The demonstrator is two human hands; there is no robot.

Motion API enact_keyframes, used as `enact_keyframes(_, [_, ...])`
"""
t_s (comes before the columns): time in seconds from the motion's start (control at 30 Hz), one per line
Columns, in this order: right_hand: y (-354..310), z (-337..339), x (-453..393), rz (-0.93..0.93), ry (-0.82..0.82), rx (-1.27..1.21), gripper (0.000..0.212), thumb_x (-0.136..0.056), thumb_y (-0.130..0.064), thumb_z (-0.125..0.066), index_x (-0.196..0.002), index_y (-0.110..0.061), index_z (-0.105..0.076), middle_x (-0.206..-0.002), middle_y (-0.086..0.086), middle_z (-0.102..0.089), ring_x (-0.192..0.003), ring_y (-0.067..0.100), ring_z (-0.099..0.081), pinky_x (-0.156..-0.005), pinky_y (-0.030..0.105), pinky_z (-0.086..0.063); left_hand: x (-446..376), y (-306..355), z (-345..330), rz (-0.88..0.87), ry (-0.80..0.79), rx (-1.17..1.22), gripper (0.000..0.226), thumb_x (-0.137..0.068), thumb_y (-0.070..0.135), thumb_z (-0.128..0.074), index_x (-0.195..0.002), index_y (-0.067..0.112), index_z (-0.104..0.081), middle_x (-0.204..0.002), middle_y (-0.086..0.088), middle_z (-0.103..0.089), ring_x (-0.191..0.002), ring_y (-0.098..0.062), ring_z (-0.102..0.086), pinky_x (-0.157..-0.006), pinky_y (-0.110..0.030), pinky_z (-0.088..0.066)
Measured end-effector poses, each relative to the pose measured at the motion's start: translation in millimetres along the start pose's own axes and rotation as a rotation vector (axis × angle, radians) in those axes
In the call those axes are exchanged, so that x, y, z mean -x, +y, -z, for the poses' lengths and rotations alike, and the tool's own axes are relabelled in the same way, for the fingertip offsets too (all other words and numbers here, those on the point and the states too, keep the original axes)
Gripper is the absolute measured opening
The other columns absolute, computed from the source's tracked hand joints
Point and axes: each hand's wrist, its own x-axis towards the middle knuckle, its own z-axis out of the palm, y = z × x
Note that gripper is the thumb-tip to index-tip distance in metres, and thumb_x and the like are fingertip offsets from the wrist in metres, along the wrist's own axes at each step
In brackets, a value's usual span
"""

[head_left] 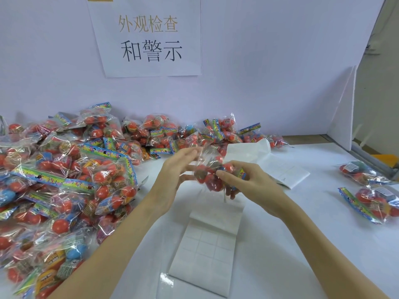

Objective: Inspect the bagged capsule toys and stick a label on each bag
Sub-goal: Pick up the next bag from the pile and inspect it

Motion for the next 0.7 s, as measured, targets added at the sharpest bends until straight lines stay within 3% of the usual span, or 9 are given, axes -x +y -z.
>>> enact_keyframes(0.13, [-3, -8, 2, -0.021, -0.007, 0.027, 0.054, -0.094, -0.057, -0.054, -0.093, -0.006, -0.073, -0.071, 0.001, -0.068, -0.063, 0.014, -0.061, -0.064, 0.028, -0.053, 1, -5, -1, -0.025, 0.087, -0.052, 0.016, -0.098, 0.026, -0.07, -0.097, 0.012, -0.077, -0.089, -0.003, -0.075, -0.078, -0.015, -0.068, -0.074, -0.031, -0.055])
enact_keyframes(0.23, [-1, -7, -1, -0.072, 0.069, 0.165, 0.075, -0.1, -0.062, -0.038, -0.082, 0.007, -0.062, -0.073, 0.021, -0.069, -0.063, 0.018, -0.055, -0.071, 0.034, -0.044, 0, -3, -3, 0.026, 0.081, 0.046, 0.008, -0.096, 0.019, -0.072, -0.09, 0.014, -0.073, -0.083, 0.002, -0.072, -0.074, -0.01, -0.067, -0.069, -0.02, -0.054])
enact_keyframes(0.33, [5, -4, -4, -0.053, 0.102, 0.113, 0.07, -0.108, -0.052, -0.034, -0.103, 0.008, -0.069, -0.086, 0.027, -0.071, -0.064, 0.022, -0.06, -0.071, 0.039, -0.051, -1, 0, -3, 0.094, 0.061, 0.21, 0.009, -0.088, 0.018, -0.075, -0.084, 0.019, -0.067, -0.083, 0.005, -0.07, -0.072, -0.01, -0.065, -0.066, -0.017, -0.053])
enact_keyframes(0.47, [10, -5, -7, -0.037, 0.232, 0.083, 0.048, -0.111, -0.047, -0.036, -0.116, -0.02, -0.076, -0.086, 0.008, -0.076, -0.067, 0.016, -0.069, -0.065, 0.035, -0.057, 1, 0, -6, 0.056, 0.126, 0.15, 0.007, -0.091, 0.018, -0.075, -0.087, 0.018, -0.07, -0.073, 0.007, -0.06, -0.061, -0.007, -0.053, -0.064, -0.019, -0.05])
enact_keyframes(0.53, [13, -5, -8, -0.047, 0.317, 0.115, 0.04, -0.108, -0.048, -0.044, -0.117, -0.02, -0.071, -0.086, 0.003, -0.073, -0.067, 0.013, -0.07, -0.06, 0.033, -0.057, 1, 1, -5, 0.019, 0.205, 0.159, 0.002, -0.092, 0.019, -0.075, -0.091, 0.019, -0.074, -0.077, 0.006, -0.064, -0.062, -0.004, -0.052, -0.068, -0.02, -0.046])
enact_keyframes(0.6, [11, -3, -8, -0.107, 0.346, 0.091, 0.048, -0.103, -0.056, -0.049, -0.101, -0.013, -0.071, -0.078, 0.004, -0.071, -0.061, 0.015, -0.068, -0.054, 0.031, -0.054, 2, 1, -4, -0.016, 0.26, 0.195, 0.009, -0.089, 0.021, -0.078, -0.097, 0.017, -0.078, -0.085, -0.004, -0.069, -0.073, -0.008, -0.057, -0.075, -0.023, -0.046])
enact_keyframes(0.67, [7, -2, -8, -0.182, 0.22, -0.143, 0.07, -0.097, -0.067, -0.049, -0.092, -0.002, -0.074, -0.078, 0.011, -0.075, -0.067, 0.024, -0.072, -0.055, 0.029, -0.054, 3, -2, -6, -0.11, 0.244, 0.114, 0.01, -0.086, 0.02, -0.081, -0.096, 0.018, -0.081, -0.083, -0.018, -0.065, -0.078, -0.019, -0.057, -0.076, -0.028, -0.046])
enact_keyframes(0.7, [4, -2, -6, -0.211, 0.13, -0.281, 0.077, -0.094, -0.071, -0.048, -0.097, 0.002, -0.075, -0.087, 0.016, -0.078, -0.077, 0.03, -0.076, -0.06, 0.029, -0.057, 4, -3, -8, -0.201, 0.2, 0.024, 0.009, -0.084, 0.02, -0.082, -0.093, 0.021, -0.083, -0.077, -0.015, -0.06, -0.074, -0.019, -0.055, -0.073, -0.027, -0.045])
